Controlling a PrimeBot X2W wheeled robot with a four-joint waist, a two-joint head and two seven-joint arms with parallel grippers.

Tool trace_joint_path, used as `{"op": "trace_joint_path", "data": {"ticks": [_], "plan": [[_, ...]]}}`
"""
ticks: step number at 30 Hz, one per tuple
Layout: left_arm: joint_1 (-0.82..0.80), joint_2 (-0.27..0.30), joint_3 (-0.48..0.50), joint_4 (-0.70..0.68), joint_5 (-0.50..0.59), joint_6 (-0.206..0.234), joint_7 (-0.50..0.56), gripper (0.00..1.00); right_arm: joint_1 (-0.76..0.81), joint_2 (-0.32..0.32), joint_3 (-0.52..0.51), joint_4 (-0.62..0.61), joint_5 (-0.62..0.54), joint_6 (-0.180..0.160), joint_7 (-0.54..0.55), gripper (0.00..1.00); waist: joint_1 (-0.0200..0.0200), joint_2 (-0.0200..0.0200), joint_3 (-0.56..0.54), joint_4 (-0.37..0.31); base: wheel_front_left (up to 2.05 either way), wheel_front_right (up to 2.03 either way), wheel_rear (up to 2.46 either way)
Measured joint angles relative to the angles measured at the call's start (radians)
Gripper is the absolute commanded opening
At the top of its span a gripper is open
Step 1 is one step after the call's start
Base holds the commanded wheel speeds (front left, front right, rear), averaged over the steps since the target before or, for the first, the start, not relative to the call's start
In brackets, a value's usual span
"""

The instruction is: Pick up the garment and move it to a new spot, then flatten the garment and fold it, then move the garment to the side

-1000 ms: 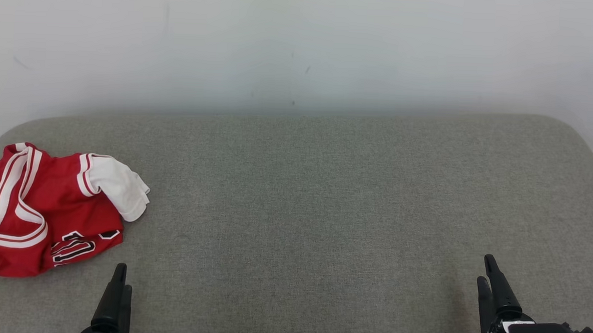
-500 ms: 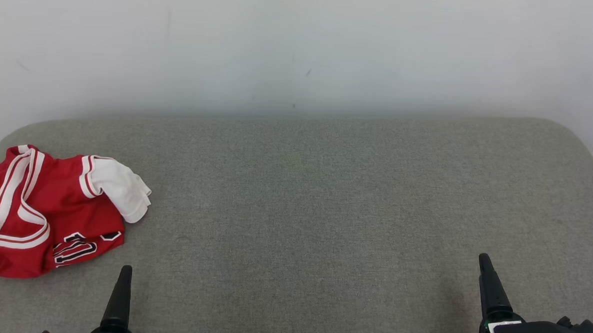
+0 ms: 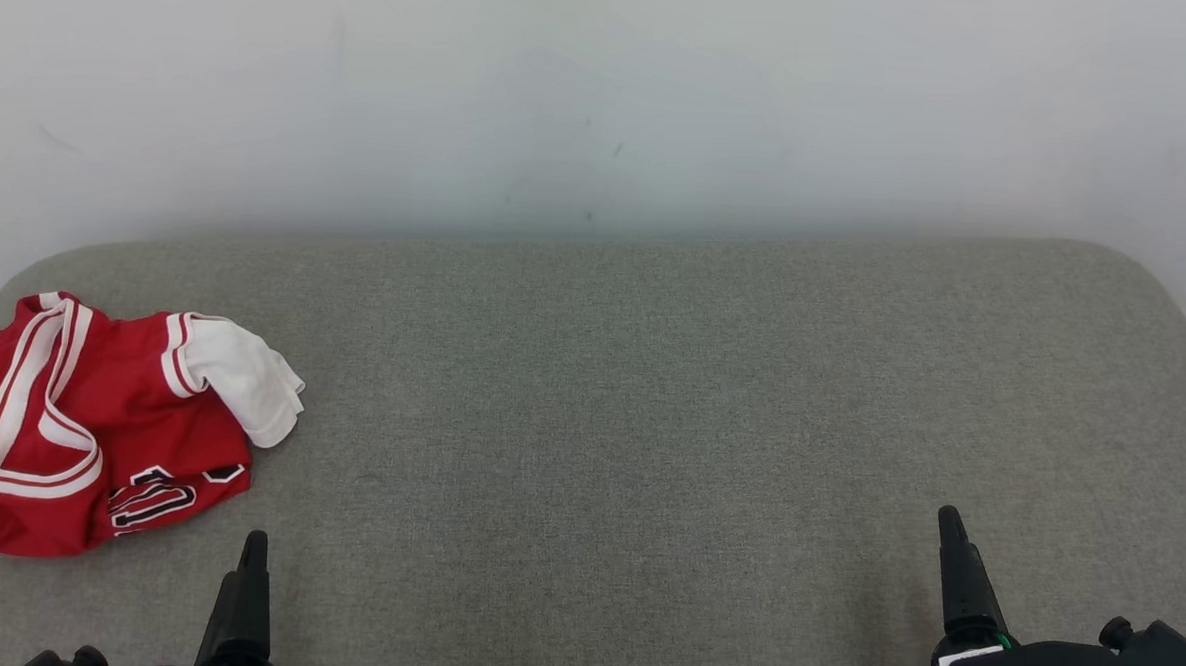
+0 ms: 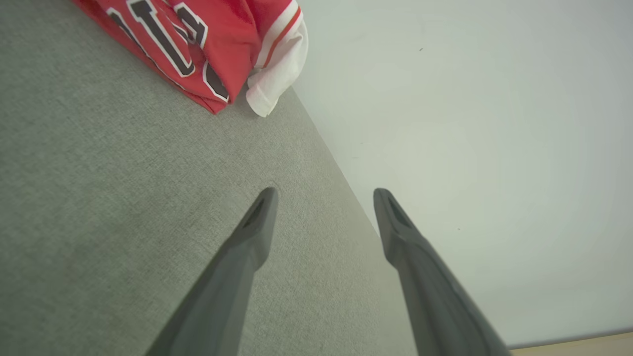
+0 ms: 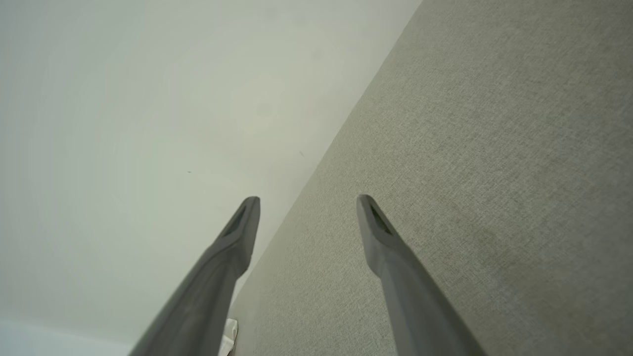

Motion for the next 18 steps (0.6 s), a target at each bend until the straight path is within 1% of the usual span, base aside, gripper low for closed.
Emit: {"op": "trace_joint_path", "data": {"ticks": [4, 5, 6, 7, 9, 15, 18], "plan": [[0.003, 0.0, -0.003, -0.006, 0.074, 0.006, -0.013, 1.0, 0.0, 0.0, 0.011, 0.007, -0.087, 0.0, -0.013, 1.0, 0.0, 0.0, -0.001, 0.0, 0.0, 0.0, 0.0], [0.003, 0.0, -0.003, -0.006, 0.074, 0.006, -0.013, 1.0, 0.0, 0.0, 0.011, 0.007, -0.087, 0.0, -0.013, 1.0, 0.0, 0.0, -0.001, 0.0, 0.0, 0.0, 0.0], [0.006, 0.001, -0.003, -0.008, 0.108, 0.007, -0.018, 1.0, 0.0, 0.0, 0.016, 0.009, -0.124, 0.0, -0.017, 1.0, 0.0, 0.0, -0.002, 0.0, 0.0, 0.0, 0.0], [0.006, 0.001, -0.003, -0.008, 0.108, 0.007, -0.018, 1.0, 0.0, 0.0, 0.016, 0.009, -0.124, 0.0, -0.017, 1.0, 0.0, 0.0, -0.002, 0.0, 0.0, 0.0, 0.0], [0.007, 0.001, -0.006, -0.007, 0.136, 0.011, -0.025, 1.0, 0.0, 0.0, 0.02, 0.012, -0.159, 0.0, -0.024, 1.0, 0.0, 0.0, -0.004, 0.0, 0.0, 0.0, 0.0], [0.011, 0.001, -0.011, -0.008, 0.251, 0.02, -0.043, 1.0, 0.0, 0.001, 0.026, 0.017, -0.26, 0.0, -0.042, 1.0, 0.0, 0.0, -0.007, 0.0, 0.0, 0.0, 0.0], [0.012, 0.001, -0.013, -0.012, 0.278, 0.024, -0.052, 1.0, 0.0, 0.001, 0.028, 0.02, -0.308, 0.0, -0.051, 1.0, 0.0, 0.0, -0.008, 0.0, 0.0, 0.0, 0.0]]}}
